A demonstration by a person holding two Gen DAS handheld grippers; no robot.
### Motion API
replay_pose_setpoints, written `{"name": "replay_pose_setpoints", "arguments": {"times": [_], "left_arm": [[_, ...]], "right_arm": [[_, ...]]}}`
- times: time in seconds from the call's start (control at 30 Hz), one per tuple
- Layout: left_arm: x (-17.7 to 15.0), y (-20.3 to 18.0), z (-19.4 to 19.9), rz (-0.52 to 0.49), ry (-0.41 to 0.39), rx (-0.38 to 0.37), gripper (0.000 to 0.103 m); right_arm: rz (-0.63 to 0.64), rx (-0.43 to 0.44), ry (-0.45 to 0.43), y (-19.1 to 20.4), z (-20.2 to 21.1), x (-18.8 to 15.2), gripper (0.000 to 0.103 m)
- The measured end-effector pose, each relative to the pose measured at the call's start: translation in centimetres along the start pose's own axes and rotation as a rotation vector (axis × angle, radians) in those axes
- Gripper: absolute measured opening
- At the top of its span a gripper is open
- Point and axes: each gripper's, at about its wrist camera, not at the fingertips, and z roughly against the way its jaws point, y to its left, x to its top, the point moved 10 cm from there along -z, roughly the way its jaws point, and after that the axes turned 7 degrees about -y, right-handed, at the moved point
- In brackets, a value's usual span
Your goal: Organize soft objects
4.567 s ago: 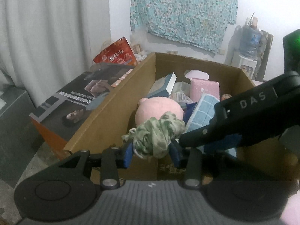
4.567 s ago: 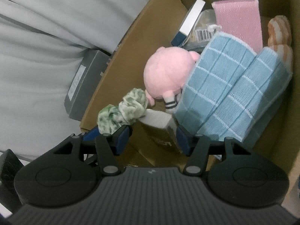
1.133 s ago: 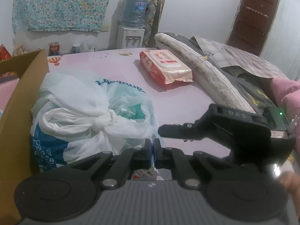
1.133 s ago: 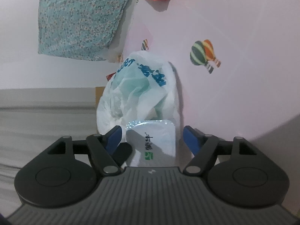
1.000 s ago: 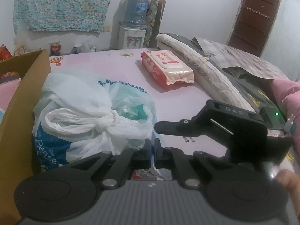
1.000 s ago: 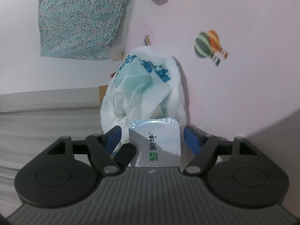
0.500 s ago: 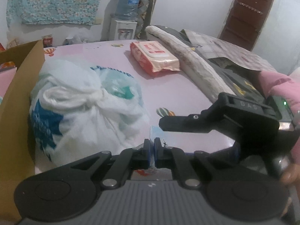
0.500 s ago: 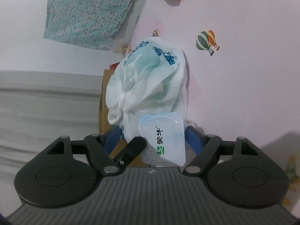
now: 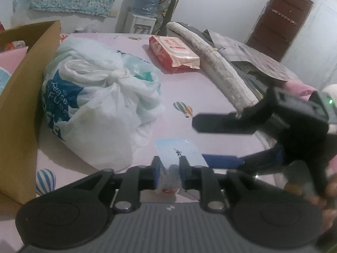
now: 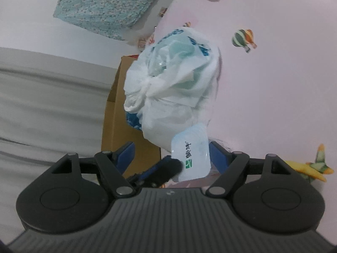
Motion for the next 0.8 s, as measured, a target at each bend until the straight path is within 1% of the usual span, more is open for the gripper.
{"name": "replay_pose_setpoints", "arguments": {"times": [0.07, 0.13, 0.17, 0.23, 0.33, 0.4, 0.43, 0.53, 0.6, 0.8], "left_arm": [[-0.2, 0.0, -0.3, -0.009, 0.01, -0.008, 0.028], [-0.2, -0.2, -0.3, -0.036, 0.003, -0.012, 0.039], [-0.2, -0.5, -0.4, -0.054, 0.003, -0.013, 0.042], [-0.2, -1.0, -0.4, -0.105, -0.005, -0.011, 0.059], [-0.1, -2.0, -0.6, -0.189, -0.029, 0.008, 0.069], [-0.1, -2.6, -1.1, -0.24, -0.031, 0.028, 0.072], [0.0, -2.9, -1.4, -0.268, -0.036, 0.043, 0.072], [-0.1, -3.5, -2.2, -0.326, -0.047, 0.073, 0.074], [-0.1, -3.7, -2.4, -0.342, -0.056, 0.078, 0.074], [0.0, -3.8, -2.6, -0.355, -0.06, 0.085, 0.074]], "right_arm": [[0.011, -0.011, -0.006, 0.2, -0.3, 0.1, 0.077], [0.017, -0.019, -0.009, 0.1, -0.5, 0.1, 0.077], [0.022, -0.026, -0.012, 0.0, -0.5, 0.1, 0.077], [0.039, -0.041, -0.023, -0.1, -0.4, 0.2, 0.076], [0.067, -0.064, -0.033, -0.4, -0.5, 0.3, 0.073], [0.079, -0.078, -0.031, -0.8, -0.7, 0.3, 0.07], [0.085, -0.086, -0.029, -1.0, -0.8, 0.3, 0.068], [0.089, -0.097, -0.018, -1.5, -1.2, 0.2, 0.054], [0.088, -0.093, -0.012, -1.6, -1.3, 0.1, 0.051], [0.075, -0.083, -0.009, -1.7, -1.3, 0.1, 0.05]]}}
